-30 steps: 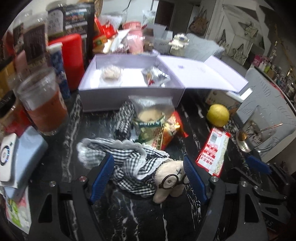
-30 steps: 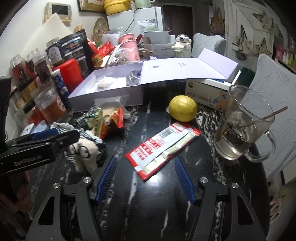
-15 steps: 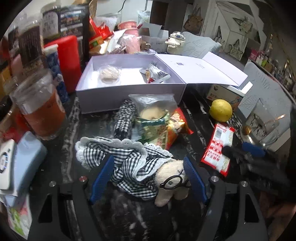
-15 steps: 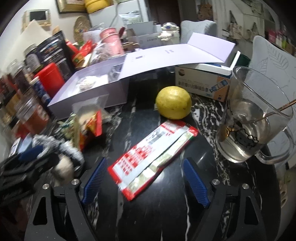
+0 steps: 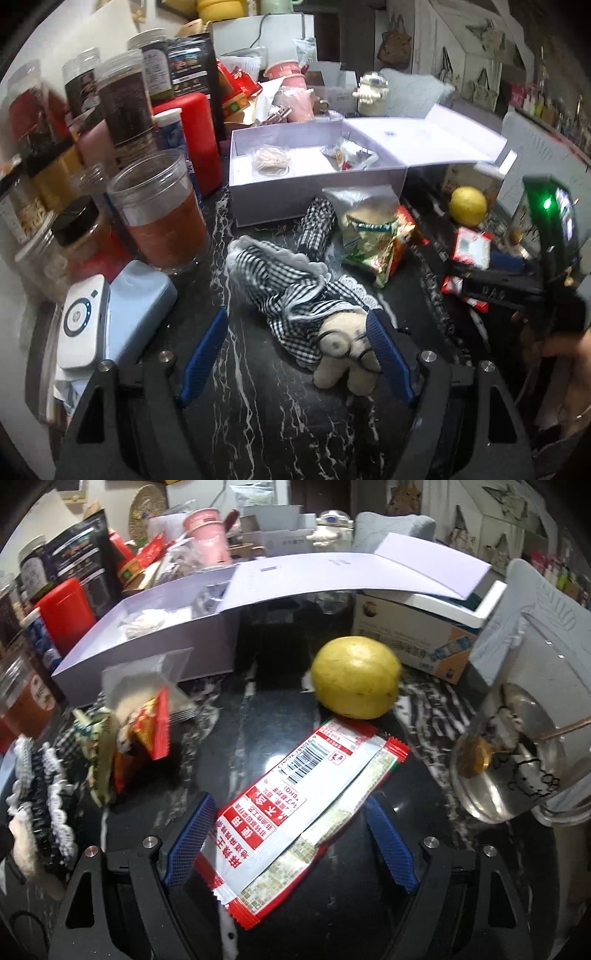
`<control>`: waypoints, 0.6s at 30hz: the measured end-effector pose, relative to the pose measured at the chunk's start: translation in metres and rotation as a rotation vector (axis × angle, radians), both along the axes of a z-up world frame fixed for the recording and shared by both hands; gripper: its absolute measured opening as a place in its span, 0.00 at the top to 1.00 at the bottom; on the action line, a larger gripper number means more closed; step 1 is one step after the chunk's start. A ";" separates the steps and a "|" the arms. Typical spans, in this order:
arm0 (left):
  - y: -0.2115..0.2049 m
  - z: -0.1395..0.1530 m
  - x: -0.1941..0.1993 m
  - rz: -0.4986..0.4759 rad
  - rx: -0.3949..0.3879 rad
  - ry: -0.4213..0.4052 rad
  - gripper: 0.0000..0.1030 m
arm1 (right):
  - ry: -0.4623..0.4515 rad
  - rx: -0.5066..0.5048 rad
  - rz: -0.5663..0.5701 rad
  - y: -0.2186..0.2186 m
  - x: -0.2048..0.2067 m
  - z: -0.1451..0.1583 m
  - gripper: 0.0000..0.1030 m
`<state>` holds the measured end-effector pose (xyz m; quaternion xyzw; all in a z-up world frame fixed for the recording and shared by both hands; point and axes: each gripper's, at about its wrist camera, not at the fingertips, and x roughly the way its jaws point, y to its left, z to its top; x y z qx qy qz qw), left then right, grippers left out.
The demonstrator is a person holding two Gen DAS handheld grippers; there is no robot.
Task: Organize soft objects
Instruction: 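Move the right tool to the red-and-white sachet and grasp it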
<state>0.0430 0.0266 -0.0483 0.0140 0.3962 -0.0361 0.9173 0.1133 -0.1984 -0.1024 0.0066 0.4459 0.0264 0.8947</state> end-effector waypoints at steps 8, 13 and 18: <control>0.000 -0.005 0.014 -0.008 -0.135 0.018 0.25 | -0.034 -0.014 0.045 0.004 -0.019 0.000 0.46; -0.004 -0.013 0.032 0.001 -0.139 0.047 0.25 | -0.024 -0.004 0.095 0.006 -0.037 0.002 0.62; 0.000 -0.026 0.052 0.029 -0.159 0.117 0.25 | -0.005 0.039 0.108 0.000 -0.044 0.003 0.63</control>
